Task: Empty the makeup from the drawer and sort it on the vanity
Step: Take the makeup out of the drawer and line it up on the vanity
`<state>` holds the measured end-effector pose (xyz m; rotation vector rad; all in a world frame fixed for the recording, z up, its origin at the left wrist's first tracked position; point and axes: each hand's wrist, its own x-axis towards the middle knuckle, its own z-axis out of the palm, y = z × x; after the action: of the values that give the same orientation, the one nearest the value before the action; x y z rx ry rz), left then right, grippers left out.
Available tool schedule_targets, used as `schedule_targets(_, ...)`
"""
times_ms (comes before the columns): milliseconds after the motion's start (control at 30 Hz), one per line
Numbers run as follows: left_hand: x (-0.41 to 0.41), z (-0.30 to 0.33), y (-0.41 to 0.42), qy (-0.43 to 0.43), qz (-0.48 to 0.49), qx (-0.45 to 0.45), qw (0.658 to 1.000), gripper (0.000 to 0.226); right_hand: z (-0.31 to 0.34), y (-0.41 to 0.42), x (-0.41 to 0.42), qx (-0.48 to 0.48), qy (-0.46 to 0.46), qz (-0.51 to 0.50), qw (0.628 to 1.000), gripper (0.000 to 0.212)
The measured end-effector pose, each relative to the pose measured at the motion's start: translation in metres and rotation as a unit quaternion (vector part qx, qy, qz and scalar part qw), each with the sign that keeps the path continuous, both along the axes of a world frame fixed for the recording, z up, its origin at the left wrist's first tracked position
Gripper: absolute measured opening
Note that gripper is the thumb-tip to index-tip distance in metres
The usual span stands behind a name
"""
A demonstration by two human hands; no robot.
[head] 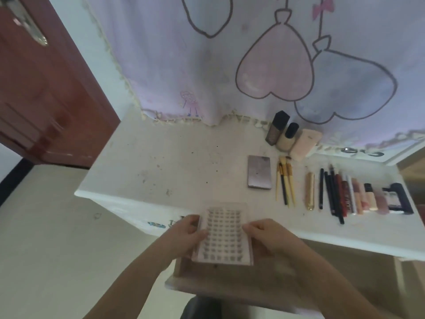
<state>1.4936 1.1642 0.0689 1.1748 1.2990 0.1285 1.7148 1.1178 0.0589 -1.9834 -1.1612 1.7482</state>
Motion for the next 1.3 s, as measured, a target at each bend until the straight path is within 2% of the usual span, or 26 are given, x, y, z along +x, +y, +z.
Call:
schedule_targets(133,0.041,0.012,0.085,0.009,0.028,0.134,0.991,0.048,0.021,0.075,0.018,0.105,0.054,-0.134,0.984,0.023)
schedule_targets(233,0.077,0.001,0.153,0.016,0.035,0.195,0.980,0.051,0.013,0.137,0.027,0.174,-0.036,-0.180,0.967,0.034)
schedule_targets(333,0.110,-0.018,0.215,0.076,0.011,0.223,0.972,0.051,-0.003,0.189,0.033,0.192,-0.119,-0.207,0.952,0.037)
schedule_targets(467,0.137,-0.045,0.267,0.141,-0.051,0.229,0.962,0.052,-0.026,0.232,0.045,0.160,-0.203,-0.199,0.945,0.029)
schedule_targets(600,0.146,-0.067,0.279,0.192,-0.099,0.247,0.945,0.040,-0.042,0.245,0.049,0.153,-0.250,-0.162,0.943,0.026)
schedule_targets(667,0.147,-0.071,0.278,0.202,-0.097,0.247,0.943,0.043,-0.047,0.247,0.050,0.150,-0.291,-0.129,0.936,0.023)
schedule_targets(733,0.149,-0.070,0.276,0.245,-0.111,0.264,0.926,0.049,-0.050,0.248,0.050,0.146,-0.306,-0.119,0.933,0.022)
schedule_targets(800,0.151,-0.067,0.275,0.291,-0.129,0.275,0.907,0.054,-0.049,0.248,0.049,0.141,-0.301,-0.119,0.936,0.023)
schedule_targets(900,0.147,-0.058,0.261,0.288,-0.106,0.257,0.916,0.058,-0.041,0.236,0.048,0.159,-0.288,-0.117,0.937,0.032)
schedule_targets(1000,0.128,-0.050,0.226,0.232,-0.052,0.287,0.928,0.055,-0.020,0.198,0.044,0.221,-0.253,-0.136,0.932,0.044)
schedule_targets(1100,0.094,-0.045,0.158,0.145,-0.016,0.318,0.937,0.035,-0.005,0.129,0.042,0.250,-0.185,-0.144,0.940,0.029)
schedule_targets(1200,0.057,-0.051,0.069,0.107,-0.074,0.264,0.956,0.014,-0.011,0.035,0.048,0.140,-0.052,-0.139,0.979,0.018)
schedule_targets(1267,0.037,-0.059,0.017,0.115,-0.125,0.183,0.968,0.012,-0.024,-0.025,0.057,0.037,-0.001,-0.125,0.992,0.017)
schedule_targets(1300,0.030,-0.062,-0.005,0.115,-0.118,0.124,0.979,0.014,-0.033,-0.052,0.061,-0.011,0.024,-0.148,0.989,0.018)
